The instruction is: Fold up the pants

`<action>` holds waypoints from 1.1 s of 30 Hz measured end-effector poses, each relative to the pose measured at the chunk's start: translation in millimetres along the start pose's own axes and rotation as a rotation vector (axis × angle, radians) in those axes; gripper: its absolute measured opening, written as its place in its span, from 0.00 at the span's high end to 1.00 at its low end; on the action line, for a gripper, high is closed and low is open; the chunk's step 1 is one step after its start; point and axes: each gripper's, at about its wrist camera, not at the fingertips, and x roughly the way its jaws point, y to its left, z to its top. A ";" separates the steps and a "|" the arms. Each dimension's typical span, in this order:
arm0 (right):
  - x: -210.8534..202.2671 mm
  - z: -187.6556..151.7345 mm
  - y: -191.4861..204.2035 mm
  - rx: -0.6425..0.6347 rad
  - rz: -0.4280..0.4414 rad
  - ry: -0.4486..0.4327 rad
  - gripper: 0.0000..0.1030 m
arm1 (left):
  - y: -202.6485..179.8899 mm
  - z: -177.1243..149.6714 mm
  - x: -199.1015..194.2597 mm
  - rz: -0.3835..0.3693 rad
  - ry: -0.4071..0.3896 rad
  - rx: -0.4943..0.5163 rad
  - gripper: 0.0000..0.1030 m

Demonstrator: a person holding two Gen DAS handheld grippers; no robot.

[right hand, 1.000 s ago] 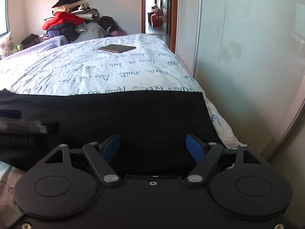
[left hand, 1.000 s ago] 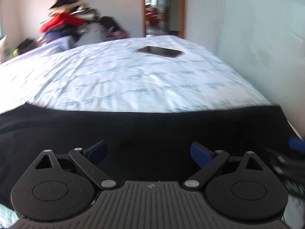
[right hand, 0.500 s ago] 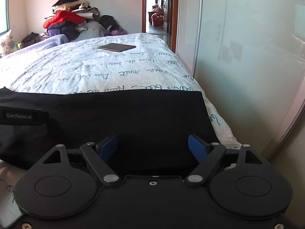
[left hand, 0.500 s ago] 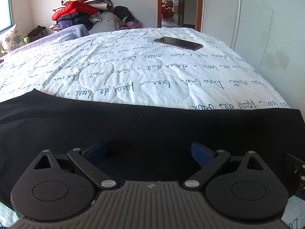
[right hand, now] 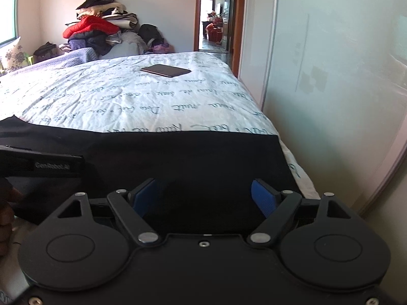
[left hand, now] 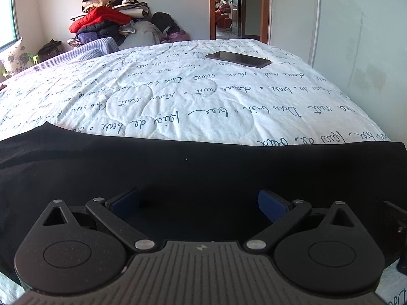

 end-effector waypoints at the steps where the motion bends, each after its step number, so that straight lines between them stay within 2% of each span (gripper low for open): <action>1: 2.0 0.7 2.4 -0.004 0.005 0.003 0.20 | 0.8 0.5 -0.8 -0.003 -0.001 0.002 0.01; 4: 11.8 -2.0 5.9 -0.025 0.016 0.048 0.20 | 5.7 2.1 -5.5 0.002 -0.012 0.002 0.02; 8: -2.6 -3.4 4.9 -0.039 -0.002 0.018 0.20 | 15.7 3.2 -3.7 0.043 -0.031 0.008 0.02; 11: -17.2 -7.0 -5.2 -0.021 -0.015 0.004 0.20 | 22.1 2.6 5.8 0.025 0.000 0.006 0.00; 13: -24.5 -10.6 -14.3 0.004 -0.032 0.006 0.20 | 22.7 0.9 5.6 0.026 -0.008 -0.007 0.00; 17: -32.6 -14.5 -20.8 0.032 -0.032 0.003 0.20 | 14.2 -1.3 0.4 0.051 -0.039 0.037 0.01; 21: -19.4 -15.4 -13.1 0.002 -0.019 0.037 0.20 | 14.0 -1.7 -2.8 0.010 -0.029 0.045 0.00; 24: -11.4 -18.5 -14.9 0.009 -0.017 0.059 0.20 | 15.3 -3.0 -4.5 0.013 -0.034 0.056 0.01; 26: -20.4 -17.5 -15.8 0.009 -0.019 0.039 0.20 | 16.4 -2.9 -7.0 0.004 -0.036 0.053 0.02; 29: -33.1 -18.0 -25.4 0.041 -0.071 0.002 0.20 | 13.3 -4.5 -7.9 -0.023 -0.034 0.056 0.01; 33: -38.4 -19.8 -41.8 0.121 -0.081 -0.006 0.20 | 3.3 -9.9 -8.8 -0.006 -0.053 0.094 0.01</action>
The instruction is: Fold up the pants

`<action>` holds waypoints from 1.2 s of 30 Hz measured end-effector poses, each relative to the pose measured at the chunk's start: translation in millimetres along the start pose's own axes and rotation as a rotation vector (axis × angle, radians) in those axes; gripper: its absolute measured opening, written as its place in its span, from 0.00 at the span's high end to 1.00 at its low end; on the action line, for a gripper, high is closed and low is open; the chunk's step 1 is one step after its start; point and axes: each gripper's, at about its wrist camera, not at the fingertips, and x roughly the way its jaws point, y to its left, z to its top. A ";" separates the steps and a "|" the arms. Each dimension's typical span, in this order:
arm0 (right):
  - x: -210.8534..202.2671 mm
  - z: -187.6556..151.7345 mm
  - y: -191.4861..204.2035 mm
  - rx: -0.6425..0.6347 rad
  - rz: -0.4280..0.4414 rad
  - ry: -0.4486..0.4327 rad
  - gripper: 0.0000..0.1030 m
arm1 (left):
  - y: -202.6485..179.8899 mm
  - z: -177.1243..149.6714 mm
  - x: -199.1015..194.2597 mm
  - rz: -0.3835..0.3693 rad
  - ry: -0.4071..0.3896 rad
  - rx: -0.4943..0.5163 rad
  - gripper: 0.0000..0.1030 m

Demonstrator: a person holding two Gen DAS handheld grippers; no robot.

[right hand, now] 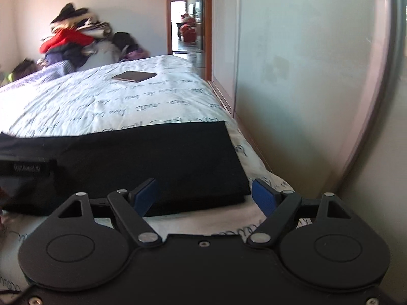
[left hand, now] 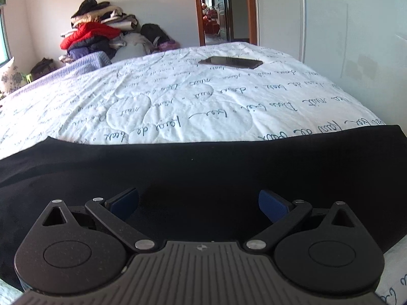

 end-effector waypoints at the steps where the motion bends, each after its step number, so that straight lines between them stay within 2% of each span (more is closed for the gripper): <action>1: -0.9 0.0 1.0 -0.003 0.008 -0.010 0.20 | -1.5 0.9 -2.1 -0.009 -0.003 0.009 0.02; 4: 3.1 1.5 10.4 -0.029 0.051 -0.030 0.20 | -4.9 4.1 -5.6 -0.053 -0.001 0.019 0.02; 7: 16.6 8.7 19.2 -0.043 0.077 -0.021 0.20 | -9.1 4.6 -6.8 -0.045 -0.010 0.030 0.02; 12: 47.9 47.0 27.6 -0.116 0.101 -0.037 0.21 | -11.6 24.4 0.2 -0.050 -0.028 -0.041 0.01; 13: 57.5 53.6 27.8 -0.126 0.110 -0.023 0.22 | -13.0 27.6 4.6 -0.040 -0.027 -0.051 0.01; 15: 78.3 60.1 27.9 -0.141 0.123 0.036 0.24 | -17.8 30.5 17.9 -0.035 0.044 -0.021 0.04; 16: 88.1 58.2 27.7 -0.152 0.124 0.079 0.26 | -19.1 28.9 23.0 -0.062 0.092 0.010 0.05; 17: 95.1 53.5 28.7 -0.178 0.114 0.124 0.27 | -18.2 24.3 20.9 -0.086 0.084 0.020 0.04; 19: 87.7 43.3 29.5 -0.228 0.109 0.114 0.27 | -15.9 16.4 11.2 -0.093 0.034 0.028 0.02; 22: 73.5 44.3 23.1 -0.203 0.086 0.103 0.27 | -19.9 20.2 12.6 -0.110 0.043 0.011 0.02; 25: 68.1 47.2 24.2 -0.177 0.084 0.042 0.26 | -25.3 22.9 21.0 -0.095 0.041 0.000 0.01; 28: 81.7 38.0 25.8 -0.228 0.087 0.107 0.26 | -25.8 22.0 16.3 -0.096 0.027 0.026 0.03; 30: 74.9 35.7 20.9 -0.204 0.072 0.093 0.25 | -21.3 19.8 6.4 -0.100 -0.002 0.042 0.03; 33: 50.5 36.6 16.2 -0.172 0.038 0.036 0.25 | -9.6 15.9 -2.0 -0.068 -0.020 0.057 0.03; 36: 40.1 40.4 23.1 -0.172 0.085 0.004 0.25 | 13.0 17.4 -0.8 -0.040 0.015 0.000 0.03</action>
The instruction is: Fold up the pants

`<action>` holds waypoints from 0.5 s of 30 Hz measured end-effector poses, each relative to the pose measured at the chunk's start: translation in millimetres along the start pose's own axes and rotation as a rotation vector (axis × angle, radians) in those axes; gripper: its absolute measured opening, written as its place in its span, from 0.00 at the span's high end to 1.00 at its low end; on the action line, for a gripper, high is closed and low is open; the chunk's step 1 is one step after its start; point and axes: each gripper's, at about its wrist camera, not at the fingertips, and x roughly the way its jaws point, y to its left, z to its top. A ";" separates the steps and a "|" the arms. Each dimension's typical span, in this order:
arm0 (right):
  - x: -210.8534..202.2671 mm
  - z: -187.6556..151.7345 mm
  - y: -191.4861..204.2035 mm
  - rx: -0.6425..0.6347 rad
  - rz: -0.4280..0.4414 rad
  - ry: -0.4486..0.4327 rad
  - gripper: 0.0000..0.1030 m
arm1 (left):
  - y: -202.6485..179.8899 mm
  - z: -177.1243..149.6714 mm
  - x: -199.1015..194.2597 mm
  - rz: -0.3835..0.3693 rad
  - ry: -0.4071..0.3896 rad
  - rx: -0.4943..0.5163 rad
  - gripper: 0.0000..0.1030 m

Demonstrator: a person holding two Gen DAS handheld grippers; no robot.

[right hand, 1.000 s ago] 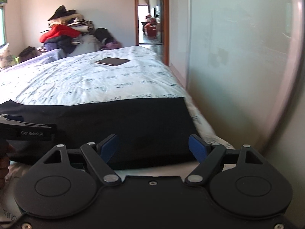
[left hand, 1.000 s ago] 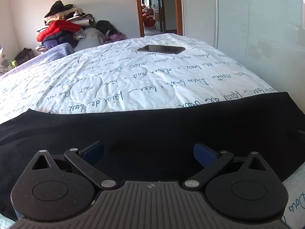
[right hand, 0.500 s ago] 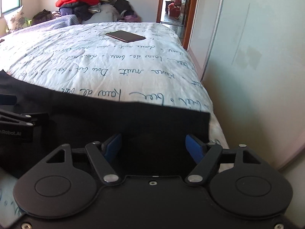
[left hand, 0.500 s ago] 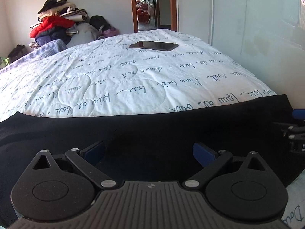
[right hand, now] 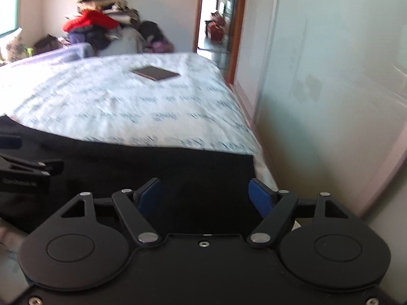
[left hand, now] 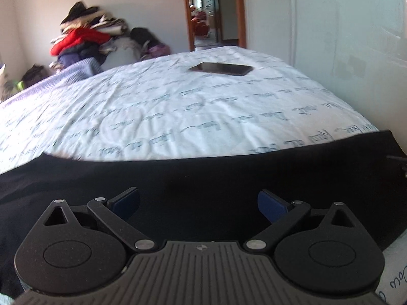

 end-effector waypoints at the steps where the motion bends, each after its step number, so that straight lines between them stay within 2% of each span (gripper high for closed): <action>1: 1.7 3.7 4.9 -0.008 0.023 0.000 0.25 | 8.5 2.1 1.0 0.006 0.011 -0.028 0.03; 3: 10.0 11.8 21.1 -0.052 0.073 0.006 0.26 | 22.4 7.2 4.3 0.028 0.019 -0.077 0.03; 5: 20.9 19.6 40.9 -0.102 0.118 0.020 0.29 | 28.4 13.0 13.7 0.077 0.026 -0.080 0.02; 7: 34.8 25.7 63.1 -0.164 0.170 0.043 0.38 | 24.6 20.1 29.6 0.115 0.058 -0.031 0.02; 9: 54.9 28.3 77.0 -0.188 0.206 0.090 0.50 | 18.3 24.3 46.4 0.116 0.074 0.010 0.01; 12: 77.9 34.9 83.3 -0.179 0.185 0.097 0.49 | 13.6 33.0 51.3 0.122 0.072 0.028 0.03; 15: 67.8 44.3 85.5 -0.160 0.148 0.074 0.50 | 22.1 32.0 34.8 0.077 0.047 0.026 0.02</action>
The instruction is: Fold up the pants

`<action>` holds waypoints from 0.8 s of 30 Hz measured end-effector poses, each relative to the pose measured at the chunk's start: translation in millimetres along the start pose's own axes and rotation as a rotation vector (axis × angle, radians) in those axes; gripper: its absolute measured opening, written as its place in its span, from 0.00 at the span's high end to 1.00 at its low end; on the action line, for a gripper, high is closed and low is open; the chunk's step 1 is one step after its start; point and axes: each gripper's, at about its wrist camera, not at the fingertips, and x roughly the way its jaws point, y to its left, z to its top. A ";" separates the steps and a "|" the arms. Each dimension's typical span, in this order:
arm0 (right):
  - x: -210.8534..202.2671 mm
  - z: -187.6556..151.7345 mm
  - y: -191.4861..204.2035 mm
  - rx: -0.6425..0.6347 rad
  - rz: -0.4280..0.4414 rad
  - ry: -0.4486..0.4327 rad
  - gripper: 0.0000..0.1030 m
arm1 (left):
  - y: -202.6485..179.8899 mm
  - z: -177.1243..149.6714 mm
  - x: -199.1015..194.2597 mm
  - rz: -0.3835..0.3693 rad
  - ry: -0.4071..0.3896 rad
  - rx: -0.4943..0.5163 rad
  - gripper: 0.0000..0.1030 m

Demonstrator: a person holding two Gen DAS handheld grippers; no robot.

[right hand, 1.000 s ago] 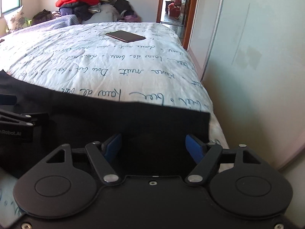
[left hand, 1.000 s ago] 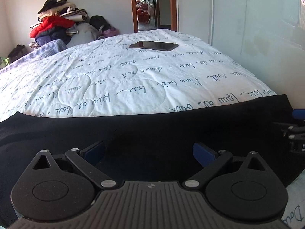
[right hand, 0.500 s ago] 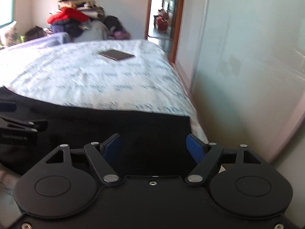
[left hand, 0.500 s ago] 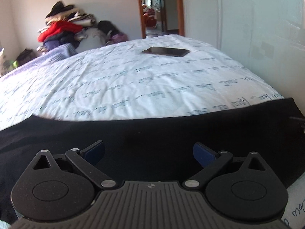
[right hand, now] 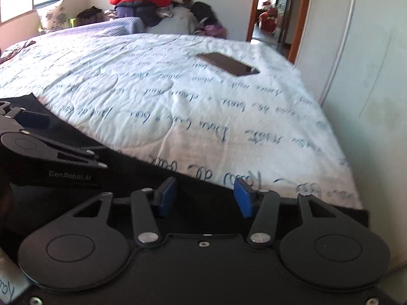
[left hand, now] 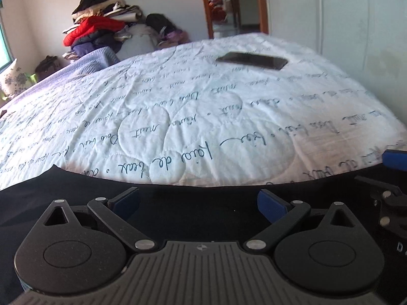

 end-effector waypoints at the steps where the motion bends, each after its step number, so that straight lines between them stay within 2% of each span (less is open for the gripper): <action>1: -8.8 1.4 5.5 -0.024 0.000 -0.017 0.50 | 3.9 -4.6 -4.6 -0.003 -0.019 0.009 0.01; 4: -26.3 -2.3 22.2 -0.072 0.079 -0.029 0.50 | 12.1 -11.1 5.2 0.006 0.024 -0.003 0.00; 6: -20.3 -4.2 36.2 -0.105 0.129 -0.001 0.52 | 17.4 -8.5 16.9 -0.017 0.058 -0.040 0.00; 7: -9.8 -4.4 44.4 -0.128 0.137 0.021 0.52 | 19.8 -5.7 21.0 -0.025 0.050 -0.060 0.00; 9: 7.0 -5.9 57.4 -0.171 0.104 0.034 0.50 | 20.0 0.4 29.2 -0.020 0.070 -0.052 0.00; 12: 14.2 6.5 55.1 -0.118 0.081 0.022 0.49 | 29.5 1.4 17.5 -0.061 0.083 -0.085 0.01; 15: -6.5 8.3 58.6 -0.153 0.044 -0.013 0.49 | 33.7 -9.2 1.8 -0.121 0.081 -0.082 0.01; 18: -26.5 -7.1 62.2 -0.203 0.024 0.008 0.49 | 28.8 -19.6 -1.5 -0.153 0.082 -0.083 0.01; 22: -19.5 -24.9 44.6 -0.098 0.037 0.045 0.48 | 7.5 -18.9 5.9 -0.092 0.046 -0.009 0.01; 24: -12.1 -23.9 33.1 -0.013 0.045 0.027 0.46 | 3.3 -12.4 2.2 -0.103 0.048 0.002 0.02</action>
